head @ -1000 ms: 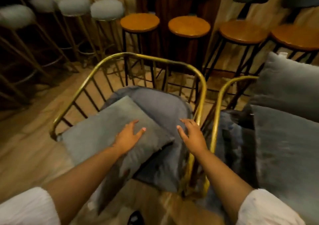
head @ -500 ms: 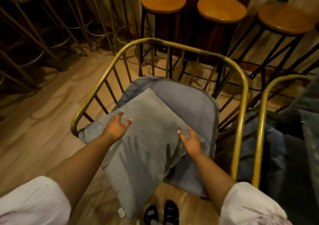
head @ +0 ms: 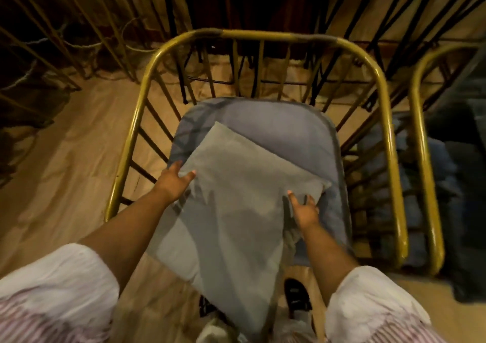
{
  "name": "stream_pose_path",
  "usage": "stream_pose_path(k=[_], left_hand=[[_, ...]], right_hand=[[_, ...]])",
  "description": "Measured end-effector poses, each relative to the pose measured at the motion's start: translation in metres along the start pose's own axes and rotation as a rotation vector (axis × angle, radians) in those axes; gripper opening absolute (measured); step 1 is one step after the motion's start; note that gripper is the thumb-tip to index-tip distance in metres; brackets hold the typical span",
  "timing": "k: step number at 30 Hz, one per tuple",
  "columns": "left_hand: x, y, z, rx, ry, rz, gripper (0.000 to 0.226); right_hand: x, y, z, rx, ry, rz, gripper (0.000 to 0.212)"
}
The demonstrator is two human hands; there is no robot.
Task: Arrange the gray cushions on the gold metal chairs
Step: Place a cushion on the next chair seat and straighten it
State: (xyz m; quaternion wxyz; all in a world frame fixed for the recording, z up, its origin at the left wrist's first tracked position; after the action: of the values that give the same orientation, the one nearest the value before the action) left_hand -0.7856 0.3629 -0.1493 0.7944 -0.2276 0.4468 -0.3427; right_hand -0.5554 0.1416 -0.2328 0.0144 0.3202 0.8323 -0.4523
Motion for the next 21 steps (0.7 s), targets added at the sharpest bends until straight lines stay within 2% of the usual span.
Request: stream_pose_path(k=[8, 11, 13, 15, 19, 21], left_hand=[[-0.015, 0.041, -0.031, 0.004, 0.025, -0.145, 0.077], [-0.008, 0.060, -0.049, -0.025, -0.014, -0.190, 0.089], [-0.003, 0.062, -0.052, -0.016, -0.035, -0.220, 0.085], [0.000, 0.059, -0.051, -0.020, -0.062, -0.231, 0.078], [0.006, 0.056, -0.051, -0.052, -0.091, -0.205, 0.080], [0.005, 0.049, -0.045, -0.040, -0.127, -0.184, 0.090]], right_hand=[[0.037, -0.008, 0.041, -0.005, 0.198, 0.053, 0.100], [0.043, -0.012, 0.059, -0.029, 0.315, 0.029, 0.130], [0.046, -0.013, 0.070, -0.007, 0.375, 0.020, 0.149], [0.048, -0.013, 0.074, -0.001, 0.414, 0.004, 0.143], [0.047, -0.011, 0.070, -0.062, 0.490, 0.076, 0.097], [0.042, -0.015, 0.063, -0.118, 0.483, 0.094, 0.092]])
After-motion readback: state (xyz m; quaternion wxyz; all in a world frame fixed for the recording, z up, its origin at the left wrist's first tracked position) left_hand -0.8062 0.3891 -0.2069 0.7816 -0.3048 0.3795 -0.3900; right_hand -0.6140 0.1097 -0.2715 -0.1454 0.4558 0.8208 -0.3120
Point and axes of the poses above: each hand's wrist, its own y-axis towards the middle knuckle, its own x-axis out of the palm, z = x × y, the point moved 2 cm from there along y, towards the middle knuckle, and after that the axes turned 11 degrees about -z, right-handed, at the moved point
